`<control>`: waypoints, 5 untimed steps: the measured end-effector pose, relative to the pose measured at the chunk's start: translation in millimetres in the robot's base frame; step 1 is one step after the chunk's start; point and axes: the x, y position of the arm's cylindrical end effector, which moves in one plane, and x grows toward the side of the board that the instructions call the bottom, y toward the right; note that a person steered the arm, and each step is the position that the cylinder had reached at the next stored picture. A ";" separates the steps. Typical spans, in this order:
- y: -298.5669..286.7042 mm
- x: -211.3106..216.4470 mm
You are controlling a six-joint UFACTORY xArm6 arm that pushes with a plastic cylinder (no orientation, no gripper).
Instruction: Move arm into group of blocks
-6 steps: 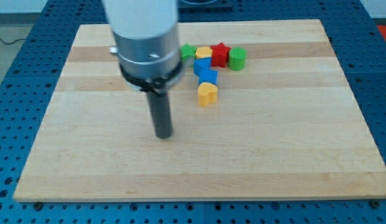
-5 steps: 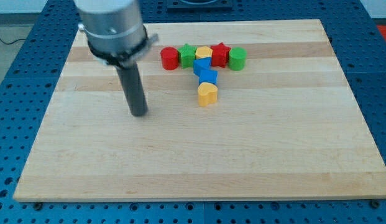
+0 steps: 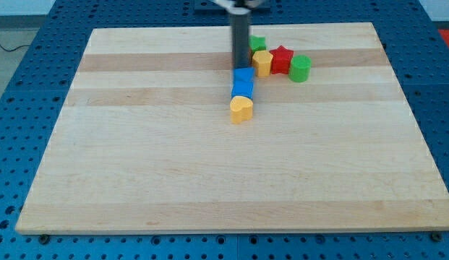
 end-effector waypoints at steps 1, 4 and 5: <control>22.9 -0.9; -78.1 -35.4; -35.5 -51.0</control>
